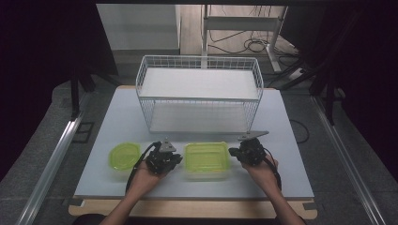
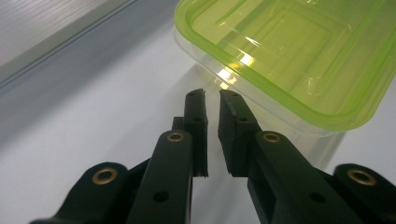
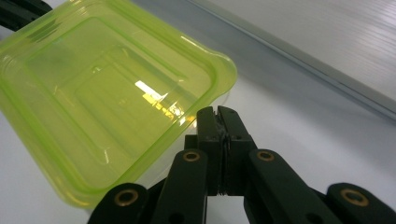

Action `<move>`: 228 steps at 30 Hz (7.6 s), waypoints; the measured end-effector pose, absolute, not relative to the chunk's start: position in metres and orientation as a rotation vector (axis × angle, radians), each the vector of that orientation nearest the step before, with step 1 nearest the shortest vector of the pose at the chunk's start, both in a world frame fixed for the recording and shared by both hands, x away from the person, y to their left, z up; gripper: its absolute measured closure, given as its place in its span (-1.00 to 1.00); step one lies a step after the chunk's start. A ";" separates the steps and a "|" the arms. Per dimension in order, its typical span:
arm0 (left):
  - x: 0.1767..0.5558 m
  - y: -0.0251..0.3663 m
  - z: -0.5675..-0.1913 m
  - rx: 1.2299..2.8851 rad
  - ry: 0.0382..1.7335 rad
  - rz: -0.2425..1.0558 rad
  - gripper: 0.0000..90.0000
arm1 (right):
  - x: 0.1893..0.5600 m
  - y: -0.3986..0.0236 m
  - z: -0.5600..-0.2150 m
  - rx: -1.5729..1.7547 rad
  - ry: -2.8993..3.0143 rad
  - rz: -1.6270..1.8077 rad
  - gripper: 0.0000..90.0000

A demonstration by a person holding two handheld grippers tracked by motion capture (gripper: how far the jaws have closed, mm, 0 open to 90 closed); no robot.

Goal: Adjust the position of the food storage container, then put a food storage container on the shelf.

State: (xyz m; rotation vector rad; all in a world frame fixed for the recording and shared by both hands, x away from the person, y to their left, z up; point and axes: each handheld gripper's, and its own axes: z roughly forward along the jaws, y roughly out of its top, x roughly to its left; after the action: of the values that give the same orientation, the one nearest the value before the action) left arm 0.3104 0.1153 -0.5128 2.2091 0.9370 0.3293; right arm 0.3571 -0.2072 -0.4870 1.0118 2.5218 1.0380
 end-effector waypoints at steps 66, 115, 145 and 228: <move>0.211 0.152 -0.504 2.109 0.817 0.496 -0.84 | 0.317 -0.214 -0.482 0.959 2.492 1.171 -0.46; 0.206 0.147 -0.514 2.174 0.748 0.572 -0.84 | 0.376 -0.209 -0.498 1.444 2.794 1.397 0.77; 0.207 0.150 -0.513 2.119 0.772 0.524 -0.85 | 0.377 -0.231 -0.464 1.479 2.633 1.671 0.81; 0.204 0.138 -0.524 2.148 0.698 0.488 -0.91 | 0.475 -0.178 -0.314 1.490 2.128 1.518 0.56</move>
State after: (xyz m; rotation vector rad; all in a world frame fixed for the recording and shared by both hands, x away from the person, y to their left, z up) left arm 0.2043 0.1378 -0.5240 2.1477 0.6979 0.4879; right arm 0.4748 -0.1781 -0.3144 1.4902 2.1281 1.5179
